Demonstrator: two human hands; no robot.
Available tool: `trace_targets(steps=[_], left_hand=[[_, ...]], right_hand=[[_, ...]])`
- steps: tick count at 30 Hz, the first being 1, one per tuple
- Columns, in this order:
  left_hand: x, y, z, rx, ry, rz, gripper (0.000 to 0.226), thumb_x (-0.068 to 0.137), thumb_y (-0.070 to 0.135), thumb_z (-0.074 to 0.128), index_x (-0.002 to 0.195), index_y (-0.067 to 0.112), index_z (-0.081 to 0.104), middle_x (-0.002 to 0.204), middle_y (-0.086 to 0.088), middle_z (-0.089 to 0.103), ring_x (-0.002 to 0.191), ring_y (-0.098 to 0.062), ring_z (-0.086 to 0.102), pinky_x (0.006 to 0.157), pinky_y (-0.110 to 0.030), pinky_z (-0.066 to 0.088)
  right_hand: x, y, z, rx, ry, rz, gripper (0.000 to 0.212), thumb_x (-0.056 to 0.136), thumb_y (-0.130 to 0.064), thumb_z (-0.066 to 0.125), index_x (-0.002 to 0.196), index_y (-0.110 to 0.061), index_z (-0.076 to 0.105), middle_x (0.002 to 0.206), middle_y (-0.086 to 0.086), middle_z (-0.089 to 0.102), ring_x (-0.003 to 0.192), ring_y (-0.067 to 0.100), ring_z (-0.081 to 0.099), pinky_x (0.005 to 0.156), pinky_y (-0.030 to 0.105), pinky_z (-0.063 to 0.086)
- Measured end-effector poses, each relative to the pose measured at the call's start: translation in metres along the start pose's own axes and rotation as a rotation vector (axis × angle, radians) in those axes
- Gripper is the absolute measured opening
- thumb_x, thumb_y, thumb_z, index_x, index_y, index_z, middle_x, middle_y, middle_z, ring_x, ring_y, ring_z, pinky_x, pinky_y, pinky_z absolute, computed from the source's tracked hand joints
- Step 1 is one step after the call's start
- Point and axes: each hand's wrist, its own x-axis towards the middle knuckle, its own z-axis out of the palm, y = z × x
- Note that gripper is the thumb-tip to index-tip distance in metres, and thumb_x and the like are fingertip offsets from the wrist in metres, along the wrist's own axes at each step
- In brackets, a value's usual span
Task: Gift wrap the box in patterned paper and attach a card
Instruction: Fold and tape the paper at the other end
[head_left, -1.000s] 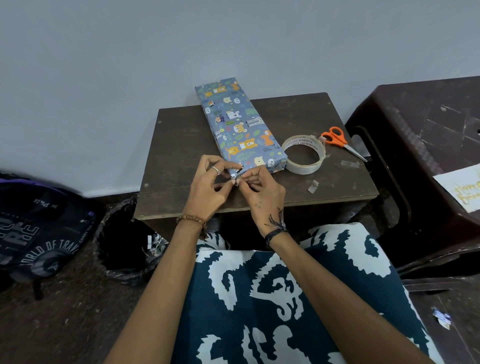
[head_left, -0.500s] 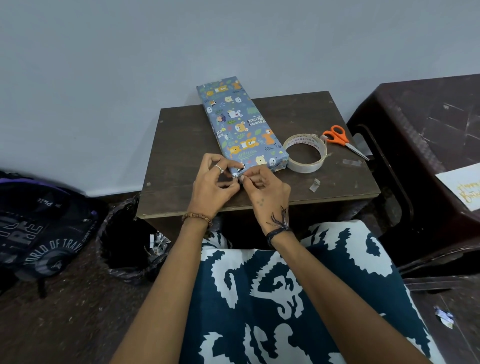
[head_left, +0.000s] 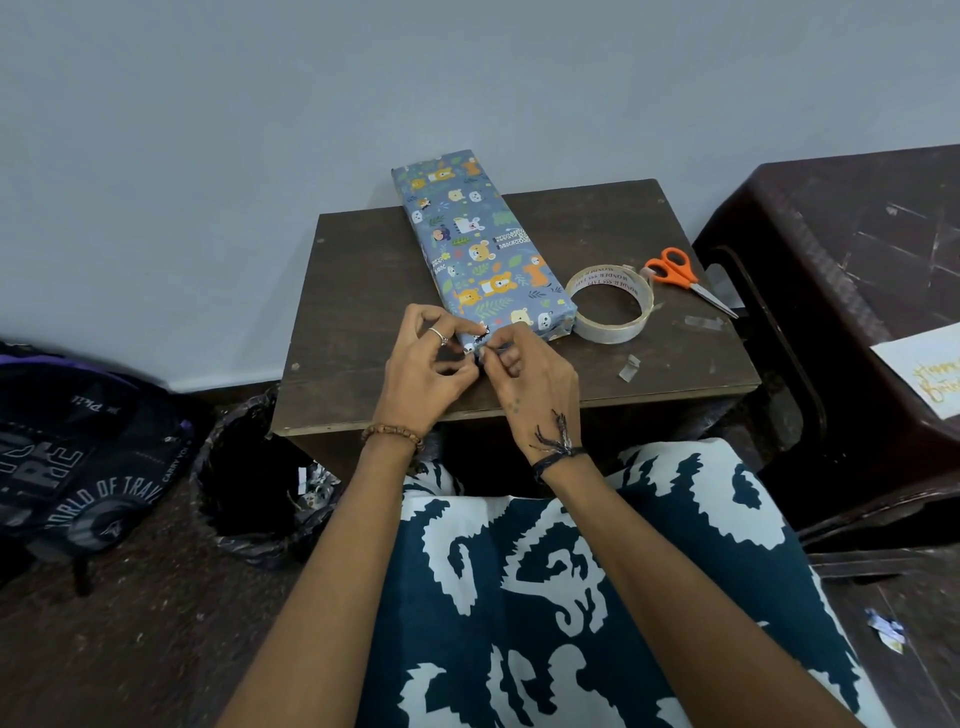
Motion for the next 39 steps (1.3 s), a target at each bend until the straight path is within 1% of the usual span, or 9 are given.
trace_targets(steps=[7, 9, 11, 16, 20, 24, 28, 32, 39], left_hand=[[-0.001, 0.0, 0.001, -0.022, -0.053, -0.061, 0.037, 0.075, -0.001, 0.065, 0.097, 0.028, 0.06, 0.101, 0.012, 0.035, 0.088, 0.008, 0.051, 0.077, -0.022, 0.055], [-0.001, 0.002, 0.002, 0.096, -0.087, -0.104, 0.035, 0.075, 0.009, 0.067, 0.101, 0.03, 0.056, 0.106, 0.012, 0.032, 0.082, 0.012, 0.052, 0.069, -0.025, 0.053], [0.0, 0.007, 0.005, 0.253, -0.075, -0.125, 0.031, 0.076, 0.018, 0.067, 0.103, 0.028, 0.053, 0.11, 0.011, 0.031, 0.071, 0.005, 0.054, 0.058, -0.026, 0.045], [0.002, 0.01, 0.011, 0.4, -0.019, -0.09, 0.029, 0.079, 0.03, 0.065, 0.104, 0.023, 0.052, 0.113, -0.001, 0.038, 0.078, -0.017, 0.059, 0.056, -0.032, 0.047], [0.002, 0.009, 0.01, 0.406, -0.018, -0.066, 0.033, 0.078, 0.028, 0.068, 0.105, 0.018, 0.054, 0.112, -0.004, 0.04, 0.073, -0.019, 0.059, 0.055, -0.029, 0.044], [0.003, 0.008, 0.008, 0.385, -0.038, -0.061, 0.035, 0.076, 0.025, 0.07, 0.106, 0.015, 0.054, 0.113, -0.005, 0.041, 0.072, -0.021, 0.061, 0.059, -0.037, 0.052], [0.001, 0.008, 0.004, 0.366, -0.043, -0.029, 0.035, 0.076, 0.017, 0.071, 0.107, 0.013, 0.056, 0.113, -0.006, 0.042, 0.076, -0.011, 0.054, 0.064, -0.035, 0.054], [0.001, 0.007, 0.004, 0.358, -0.039, -0.029, 0.033, 0.077, 0.017, 0.071, 0.106, 0.015, 0.056, 0.112, -0.003, 0.041, 0.074, -0.009, 0.053, 0.065, -0.036, 0.056], [0.002, 0.005, 0.003, 0.319, -0.036, -0.025, 0.03, 0.08, 0.02, 0.07, 0.106, 0.014, 0.057, 0.111, -0.001, 0.04, 0.078, -0.008, 0.054, 0.067, -0.038, 0.058]], right_hand=[[0.004, 0.003, -0.002, 0.149, -0.024, 0.045, 0.009, 0.082, -0.013, 0.067, 0.086, -0.008, 0.061, 0.082, 0.001, 0.064, 0.071, 0.008, 0.056, 0.066, 0.02, 0.046], [0.005, 0.004, -0.002, 0.142, -0.019, 0.04, 0.007, 0.082, -0.012, 0.067, 0.084, -0.008, 0.062, 0.081, 0.001, 0.064, 0.072, 0.008, 0.057, 0.067, 0.019, 0.046], [0.006, 0.004, -0.003, 0.15, -0.028, 0.052, 0.004, 0.082, -0.011, 0.066, 0.082, -0.008, 0.063, 0.081, 0.0, 0.065, 0.072, 0.008, 0.058, 0.067, 0.018, 0.046], [0.007, 0.005, -0.007, 0.21, -0.091, 0.145, 0.003, 0.083, -0.015, 0.066, 0.081, -0.013, 0.064, 0.082, -0.003, 0.067, 0.076, 0.007, 0.062, 0.072, 0.023, 0.05], [0.005, 0.003, -0.012, 0.234, -0.153, 0.182, 0.005, 0.084, -0.017, 0.065, 0.081, -0.014, 0.061, 0.082, -0.003, 0.068, 0.08, 0.006, 0.063, 0.075, 0.023, 0.051], [0.001, 0.0, -0.016, 0.307, -0.202, 0.232, 0.007, 0.085, -0.014, 0.064, 0.08, -0.015, 0.058, 0.082, -0.004, 0.068, 0.083, 0.005, 0.064, 0.078, 0.02, 0.05], [0.001, 0.0, -0.013, 0.392, -0.187, 0.309, 0.017, 0.082, -0.01, 0.067, 0.073, -0.02, 0.057, 0.081, -0.002, 0.067, 0.082, 0.009, 0.064, 0.078, 0.018, 0.05], [0.004, 0.001, -0.011, 0.368, -0.136, 0.347, 0.009, 0.081, -0.011, 0.067, 0.075, -0.012, 0.06, 0.079, -0.001, 0.066, 0.077, 0.004, 0.061, 0.068, 0.003, 0.041], [0.006, 0.006, -0.004, 0.25, -0.111, 0.234, 0.008, 0.083, -0.015, 0.065, 0.078, -0.014, 0.06, 0.083, -0.002, 0.06, 0.072, -0.002, 0.053, 0.067, 0.003, 0.038]])
